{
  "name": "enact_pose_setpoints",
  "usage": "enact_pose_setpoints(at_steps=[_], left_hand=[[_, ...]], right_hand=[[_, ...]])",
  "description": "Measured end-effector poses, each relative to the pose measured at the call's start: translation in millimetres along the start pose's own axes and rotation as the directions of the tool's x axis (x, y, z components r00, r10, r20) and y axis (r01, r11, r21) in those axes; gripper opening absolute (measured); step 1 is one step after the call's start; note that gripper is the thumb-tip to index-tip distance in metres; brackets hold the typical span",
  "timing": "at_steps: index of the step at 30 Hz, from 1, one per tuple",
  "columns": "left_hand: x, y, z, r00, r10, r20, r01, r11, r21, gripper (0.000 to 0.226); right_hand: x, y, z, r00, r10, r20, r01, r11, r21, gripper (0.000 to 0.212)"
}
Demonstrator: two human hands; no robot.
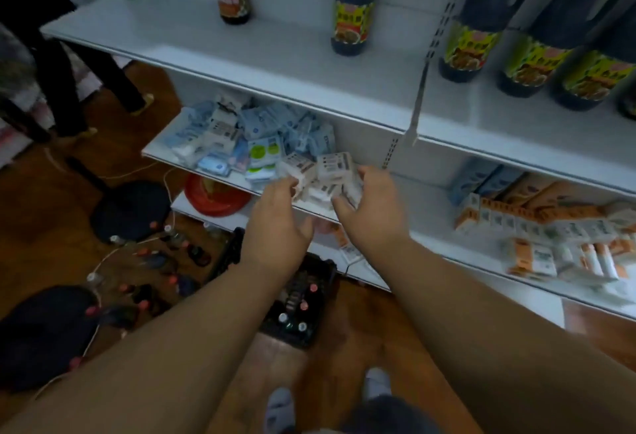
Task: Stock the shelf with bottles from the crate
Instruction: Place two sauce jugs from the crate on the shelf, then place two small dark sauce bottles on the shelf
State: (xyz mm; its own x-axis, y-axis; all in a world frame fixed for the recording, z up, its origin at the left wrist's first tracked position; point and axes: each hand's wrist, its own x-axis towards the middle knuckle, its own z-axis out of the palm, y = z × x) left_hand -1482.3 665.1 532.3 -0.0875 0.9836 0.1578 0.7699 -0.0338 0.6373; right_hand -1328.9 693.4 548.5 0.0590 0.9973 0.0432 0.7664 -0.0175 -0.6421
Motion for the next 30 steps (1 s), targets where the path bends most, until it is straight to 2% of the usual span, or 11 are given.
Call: enact_pose_setpoints(at_steps=[4, 9, 12, 17, 19, 21, 25, 30], left_hand=[[-13, -50, -11, 0.997, -0.059, 0.041, 0.057, 0.998, 0.042, 0.057], [-11, -108, 4, 0.978, -0.187, 0.095, 0.176, 0.978, 0.109, 0.056], [-13, -142, 15, 0.956, -0.238, 0.174, 0.214, 0.966, 0.146, 0.057], [-7, -207, 27, 0.916, -0.29, 0.279, 0.249, 0.953, 0.174, 0.056], [-3, -240, 38, 0.892, -0.302, 0.337, 0.256, 0.951, 0.176, 0.057], [-2, -275, 55, 0.858, -0.325, 0.397, 0.274, 0.944, 0.181, 0.058], [-7, -349, 117, 0.798, -0.312, 0.516, 0.24, 0.949, 0.202, 0.055], [-21, -417, 189, 0.755, -0.344, 0.558, 0.302, 0.938, 0.17, 0.05]], right_hand=[[-2, -17, 51, 0.995, -0.032, 0.09, 0.033, 0.999, -0.01, 0.058], [13, -5, 119, 0.973, -0.027, 0.227, 0.044, 0.997, -0.069, 0.056], [13, 3, 158, 0.949, 0.015, 0.314, 0.01, 0.997, -0.079, 0.054], [14, 8, 214, 0.929, 0.071, 0.363, -0.035, 0.994, -0.104, 0.049], [14, 15, 246, 0.905, 0.13, 0.404, -0.097, 0.99, -0.101, 0.047], [8, 26, 285, 0.87, 0.24, 0.432, -0.233, 0.97, -0.07, 0.044], [-10, 67, 386, 0.746, 0.447, 0.493, -0.465, 0.88, -0.093, 0.044], [-28, 133, 476, 0.703, 0.495, 0.51, -0.471, 0.862, -0.188, 0.044]])
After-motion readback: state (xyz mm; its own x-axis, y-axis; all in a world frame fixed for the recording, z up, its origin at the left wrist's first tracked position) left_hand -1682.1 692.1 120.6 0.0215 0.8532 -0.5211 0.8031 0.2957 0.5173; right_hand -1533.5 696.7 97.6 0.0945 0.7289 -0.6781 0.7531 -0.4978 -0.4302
